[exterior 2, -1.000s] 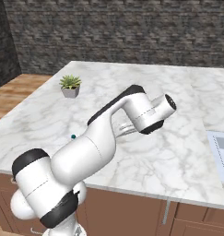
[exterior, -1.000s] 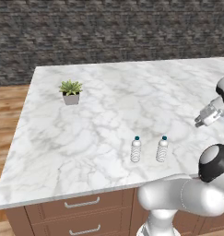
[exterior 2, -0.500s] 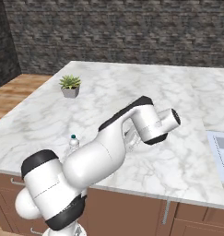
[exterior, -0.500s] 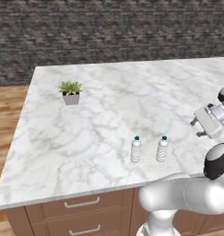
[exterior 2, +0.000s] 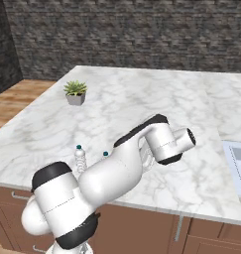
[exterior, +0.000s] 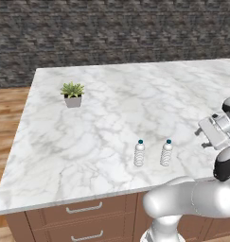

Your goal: Take the bottled waters from the counter and place them in the freezer to freeze. Close the freezer door after placing the bottles.

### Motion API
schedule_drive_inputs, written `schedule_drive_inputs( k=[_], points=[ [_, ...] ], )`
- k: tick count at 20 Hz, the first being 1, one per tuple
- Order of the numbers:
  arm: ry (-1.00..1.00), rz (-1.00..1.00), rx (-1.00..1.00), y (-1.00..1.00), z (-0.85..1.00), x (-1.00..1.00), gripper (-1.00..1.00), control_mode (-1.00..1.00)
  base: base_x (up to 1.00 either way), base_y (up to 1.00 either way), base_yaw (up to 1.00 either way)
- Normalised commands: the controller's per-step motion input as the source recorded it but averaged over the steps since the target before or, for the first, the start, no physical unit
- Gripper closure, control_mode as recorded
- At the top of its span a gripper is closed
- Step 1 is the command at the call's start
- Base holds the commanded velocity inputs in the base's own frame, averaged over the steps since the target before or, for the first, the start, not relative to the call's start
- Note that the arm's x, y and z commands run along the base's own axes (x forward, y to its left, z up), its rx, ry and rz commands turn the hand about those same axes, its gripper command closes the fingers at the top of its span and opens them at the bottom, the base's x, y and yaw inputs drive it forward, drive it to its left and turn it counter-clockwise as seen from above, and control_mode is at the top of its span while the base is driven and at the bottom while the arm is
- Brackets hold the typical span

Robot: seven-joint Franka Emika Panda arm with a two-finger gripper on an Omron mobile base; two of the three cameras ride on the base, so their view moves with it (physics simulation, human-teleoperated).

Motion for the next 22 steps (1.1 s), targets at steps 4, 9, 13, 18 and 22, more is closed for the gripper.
schedule_drive_inputs(
  k=[4,9,13,18,22],
  points=[
    [0.0,0.0,0.0,0.27,-0.31,0.04,-1.0,-1.0,0.0,0.0,0.0],
    [0.02,0.0,0.02,0.48,-0.12,0.06,-1.0,-1.0,0.0,0.0,0.0],
    [0.05,0.0,0.03,0.47,-0.08,0.19,-1.0,-1.0,0.0,0.0,0.0],
    [0.02,0.0,0.02,0.33,-0.02,0.07,-1.0,-1.0,0.0,0.0,0.0],
    [0.0,0.01,0.0,0.23,0.0,0.04,-1.0,-1.0,0.0,0.0,0.0]
  ],
)
